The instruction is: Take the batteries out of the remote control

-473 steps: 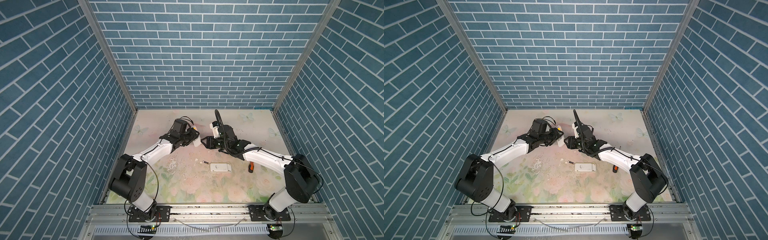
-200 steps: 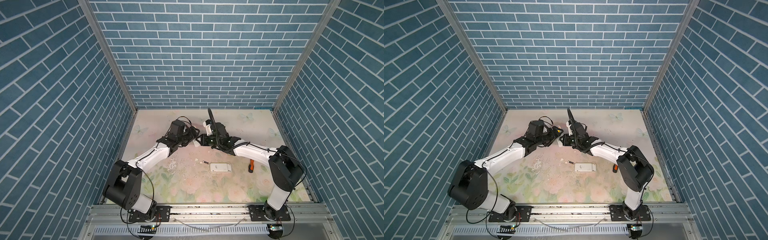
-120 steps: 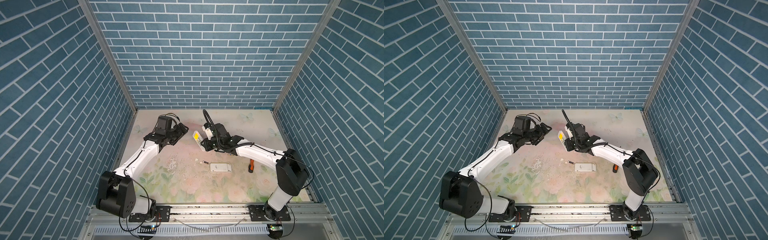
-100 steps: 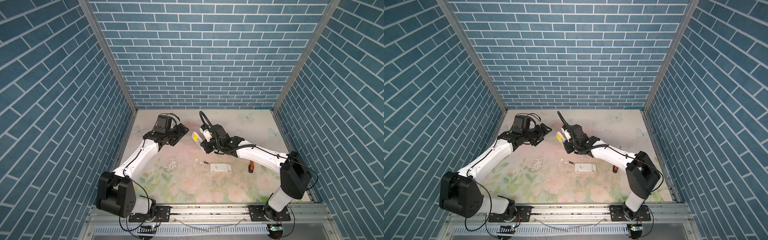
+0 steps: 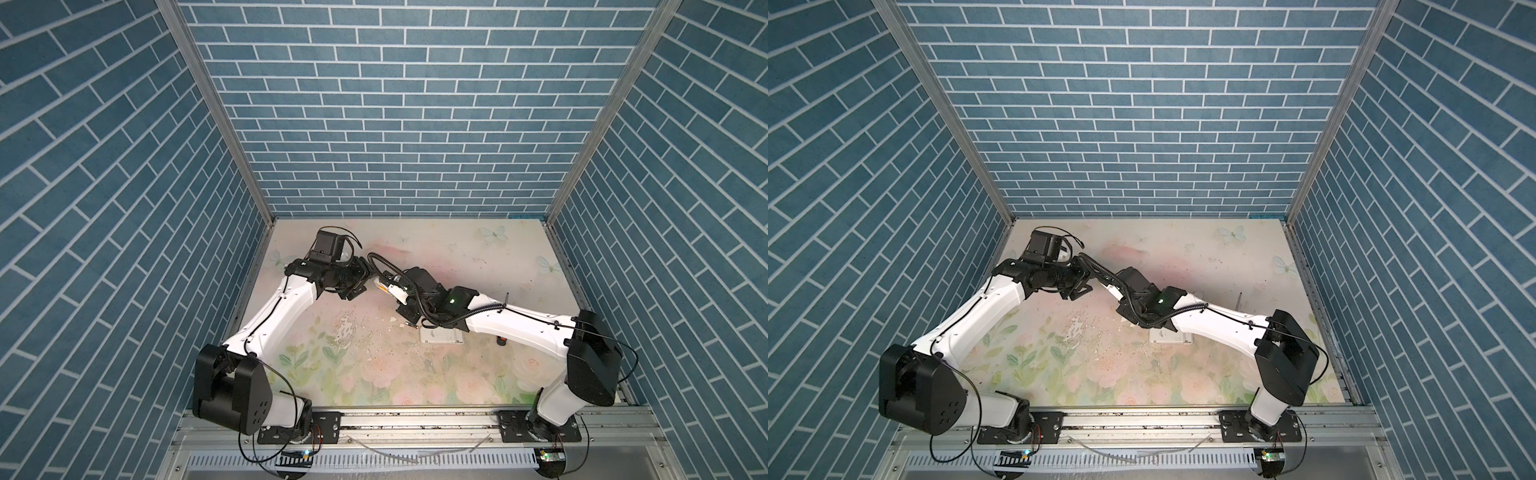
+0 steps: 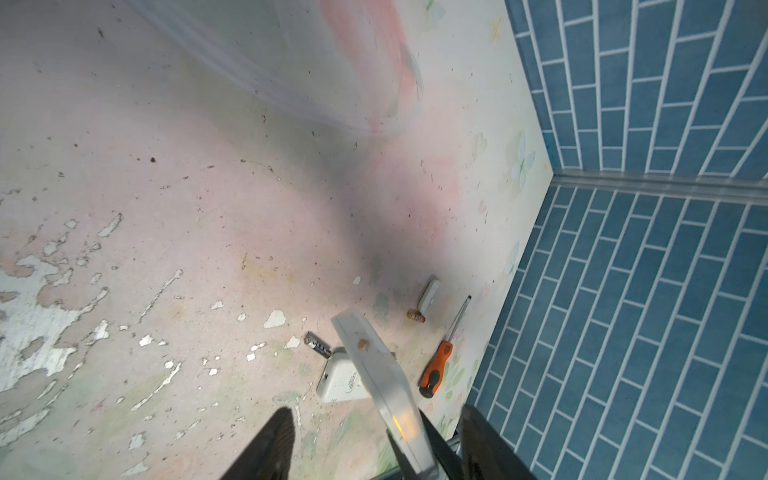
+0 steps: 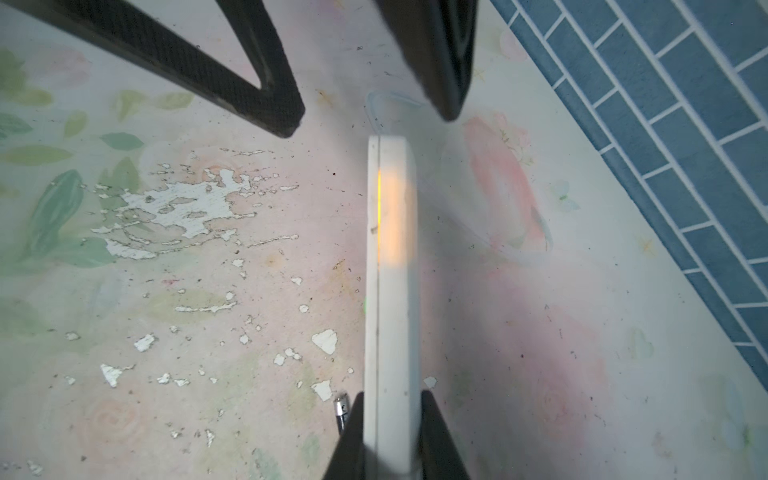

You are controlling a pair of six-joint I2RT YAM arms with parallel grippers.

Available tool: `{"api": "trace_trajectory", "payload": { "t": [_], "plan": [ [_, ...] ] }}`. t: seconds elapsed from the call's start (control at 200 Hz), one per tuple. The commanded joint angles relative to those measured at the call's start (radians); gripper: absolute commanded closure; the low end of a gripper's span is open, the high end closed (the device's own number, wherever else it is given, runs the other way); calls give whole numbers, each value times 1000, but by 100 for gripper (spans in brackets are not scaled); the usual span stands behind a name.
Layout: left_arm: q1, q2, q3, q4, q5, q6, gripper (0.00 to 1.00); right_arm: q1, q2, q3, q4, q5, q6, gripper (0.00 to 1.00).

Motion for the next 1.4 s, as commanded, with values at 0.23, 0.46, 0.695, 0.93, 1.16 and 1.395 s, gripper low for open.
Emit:
{"api": "trace_trajectory", "payload": {
  "t": [0.23, 0.46, 0.695, 0.93, 1.16, 1.395],
  "plan": [
    [-27, 59, -13, -7, 59, -18, 36, 53, 54, 151, -11, 101, -147, 100],
    [-32, 80, -18, 26, 71, -28, 48, 71, 76, 182, -16, 124, -169, 100],
    [-31, 85, -26, 30, 72, -24, 66, 75, 88, 187, -21, 142, -174, 100],
    [-30, 96, -32, 48, 72, -21, 82, 81, 70, 173, -13, 150, -164, 100],
    [-30, 104, -38, 75, 71, -25, 93, 84, 62, 168, -11, 163, -163, 100],
    [-26, 120, -23, 102, 76, -31, 100, 87, 41, 143, 12, 184, -135, 97]
  ]
}}
